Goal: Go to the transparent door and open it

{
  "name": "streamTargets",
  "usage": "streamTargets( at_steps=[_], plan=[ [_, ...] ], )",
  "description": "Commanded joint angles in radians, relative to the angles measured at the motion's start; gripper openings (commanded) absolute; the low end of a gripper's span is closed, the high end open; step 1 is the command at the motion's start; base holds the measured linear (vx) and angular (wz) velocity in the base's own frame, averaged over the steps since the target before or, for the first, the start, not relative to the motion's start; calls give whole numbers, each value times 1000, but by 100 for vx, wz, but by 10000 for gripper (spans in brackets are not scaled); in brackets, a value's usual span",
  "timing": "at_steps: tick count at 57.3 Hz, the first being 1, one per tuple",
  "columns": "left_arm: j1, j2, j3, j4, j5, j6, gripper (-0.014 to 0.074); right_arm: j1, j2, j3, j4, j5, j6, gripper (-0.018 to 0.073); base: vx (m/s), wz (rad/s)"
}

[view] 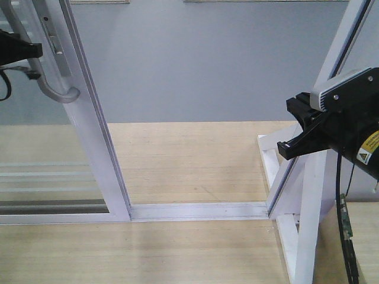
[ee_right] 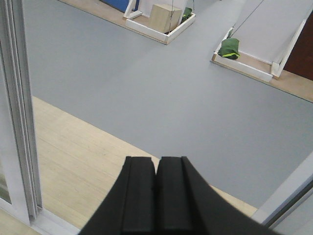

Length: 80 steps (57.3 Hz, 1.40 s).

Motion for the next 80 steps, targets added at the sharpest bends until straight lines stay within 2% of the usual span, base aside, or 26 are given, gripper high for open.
streamTargets(
  at_steps=[1, 8, 16, 25, 32, 38, 50, 55, 58, 80],
  plan=[
    [-3, -145, 85, 6, -89, 2, 0, 1, -43, -27, 50, -50, -6, -4, 0, 0],
    [-5, -305, 242, 2, -167, 1, 0, 1, -108, -27, 87, -14, -7, -4, 0, 0],
    [-31, -485, 369, -1, -157, -5, 0, 1, -223, -27, 87, 91, -6, -3, 0, 0],
    [-77, -673, 465, -12, -44, -25, 0, 1, -398, -27, 87, 276, -6, -3, 0, 0],
    [-120, -807, 514, -71, 85, -14, 0, 1, -550, -27, 94, 422, -6, -3, 0, 0],
    [-162, -904, 549, -167, 172, 44, 0, 1, -667, -23, 129, 507, -10, -3, 0, 0],
    [-203, -1078, 598, -498, 345, 319, 0, 1, -861, 51, 218, 582, -67, -3, 0, 0],
    [-203, -1140, 616, -582, 380, 428, 0, 1, -901, 83, 224, 589, -67, -3, 0, 0],
    [-203, -1170, 624, -610, 386, 456, 0, 1, -913, 93, 218, 586, -67, -3, 0, 0],
    [-203, -1220, 626, -610, 409, 446, 0, 1, -913, 93, 213, 577, -63, -3, 0, 0]
  ],
)
